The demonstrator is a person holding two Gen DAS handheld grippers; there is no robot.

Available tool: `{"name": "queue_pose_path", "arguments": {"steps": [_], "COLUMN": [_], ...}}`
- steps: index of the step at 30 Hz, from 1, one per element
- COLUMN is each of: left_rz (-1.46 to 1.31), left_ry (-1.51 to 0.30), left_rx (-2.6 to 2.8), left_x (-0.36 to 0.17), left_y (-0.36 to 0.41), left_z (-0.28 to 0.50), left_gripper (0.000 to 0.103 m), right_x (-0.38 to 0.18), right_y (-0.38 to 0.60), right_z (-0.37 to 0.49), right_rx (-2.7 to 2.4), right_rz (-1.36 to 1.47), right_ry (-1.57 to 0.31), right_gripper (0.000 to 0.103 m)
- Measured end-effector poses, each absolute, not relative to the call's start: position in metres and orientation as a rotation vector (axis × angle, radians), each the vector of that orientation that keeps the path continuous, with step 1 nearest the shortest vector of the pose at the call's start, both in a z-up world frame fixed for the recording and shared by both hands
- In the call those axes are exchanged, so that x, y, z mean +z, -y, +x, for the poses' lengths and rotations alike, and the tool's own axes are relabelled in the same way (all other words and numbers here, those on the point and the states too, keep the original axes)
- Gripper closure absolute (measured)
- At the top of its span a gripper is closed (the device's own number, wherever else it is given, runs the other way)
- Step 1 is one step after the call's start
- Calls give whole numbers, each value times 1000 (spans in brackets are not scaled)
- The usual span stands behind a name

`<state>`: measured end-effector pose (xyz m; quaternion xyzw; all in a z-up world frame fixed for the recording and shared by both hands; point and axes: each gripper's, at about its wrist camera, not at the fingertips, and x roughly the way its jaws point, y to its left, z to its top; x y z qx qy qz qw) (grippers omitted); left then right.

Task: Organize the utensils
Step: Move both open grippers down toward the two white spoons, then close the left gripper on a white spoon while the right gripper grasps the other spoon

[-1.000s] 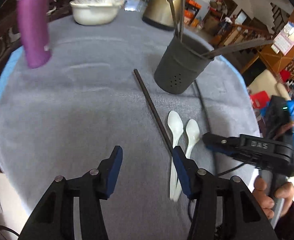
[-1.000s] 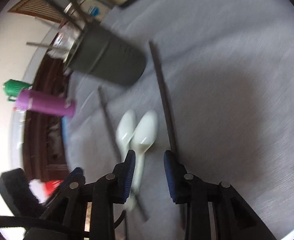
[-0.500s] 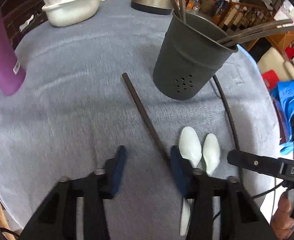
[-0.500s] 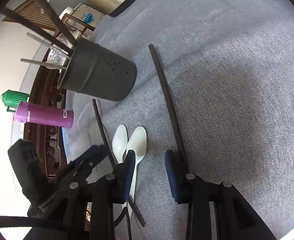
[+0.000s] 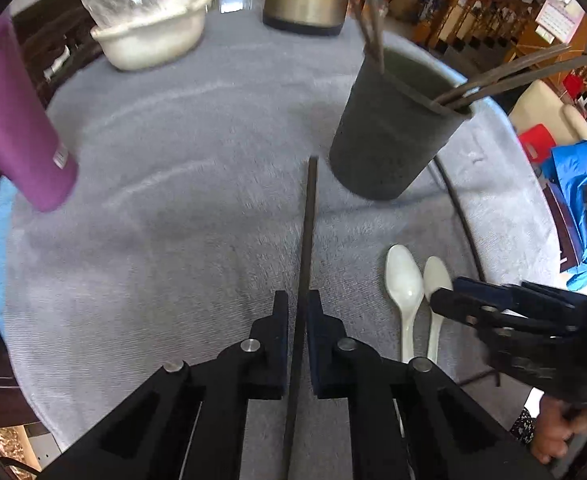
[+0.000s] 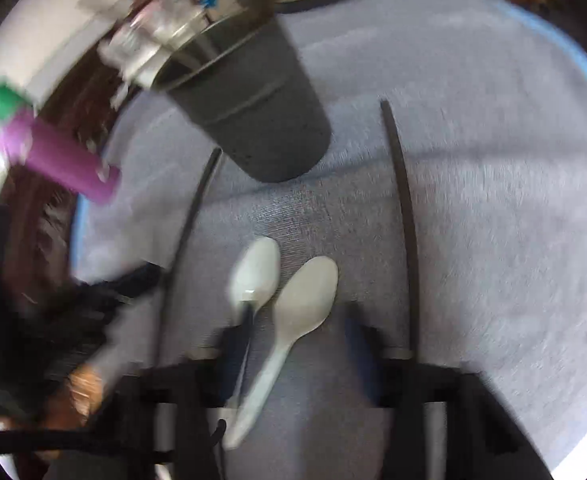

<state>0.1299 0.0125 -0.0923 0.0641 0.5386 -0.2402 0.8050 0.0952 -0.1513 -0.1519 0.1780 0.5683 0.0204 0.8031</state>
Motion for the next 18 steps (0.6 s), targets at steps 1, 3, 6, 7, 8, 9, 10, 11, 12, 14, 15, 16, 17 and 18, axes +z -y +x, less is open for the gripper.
{"name": "queue_pose_path", "arguments": {"steps": [1, 3, 6, 7, 8, 9, 10, 11, 12, 14, 15, 16, 17, 18], "left_rz": [134, 130, 143, 148, 159, 171, 185, 197, 209, 225, 235, 251, 261, 271], "left_ry": [-1135, -1106, -1104, -1116, -1132, -1148, -1163, -1175, -1193, -1226, -1236, -1242, -1244, -1249], "left_rx": [-518, -535, -584, -599, -608, -613, -619, -626, -631, -644, -658, -661, -656, -648], "left_x": [-86, -74, -66, -68, -72, -77, -82, -87, -93, -100, -104, -107, -109, -111], "left_y": [-11, -12, -7, -2, 4, 9, 17, 28, 35, 47, 53, 59, 62, 66], "left_z": [128, 123, 120, 119, 118, 118, 118, 116, 116, 117, 117, 118, 119, 121], "left_gripper": [94, 94, 94, 91, 84, 79, 73, 71, 71, 71, 70, 64, 59, 58], "right_x": [-150, -150, -150, -151, -152, -152, -152, -152, -153, -151, -151, -151, -152, -151], "right_y": [148, 152, 169, 177, 183, 188, 191, 195, 200, 208, 212, 216, 221, 225], "right_z": [95, 95, 98, 98, 97, 97, 97, 96, 95, 97, 98, 98, 99, 101], "right_rx": [50, 39, -9, -7, -4, 2, 7, 6, 4, 1, -2, -6, -7, -3], "right_rz": [326, 305, 299, 322, 345, 368, 382, 394, 408, 433, 438, 443, 456, 473], "right_ry": [-1201, -1187, -1154, -1155, -1157, -1160, -1163, -1167, -1169, -1178, -1186, -1191, -1196, -1203], "right_gripper": [74, 74, 74, 74, 74, 74, 74, 73, 72, 72, 72, 72, 72, 72]}}
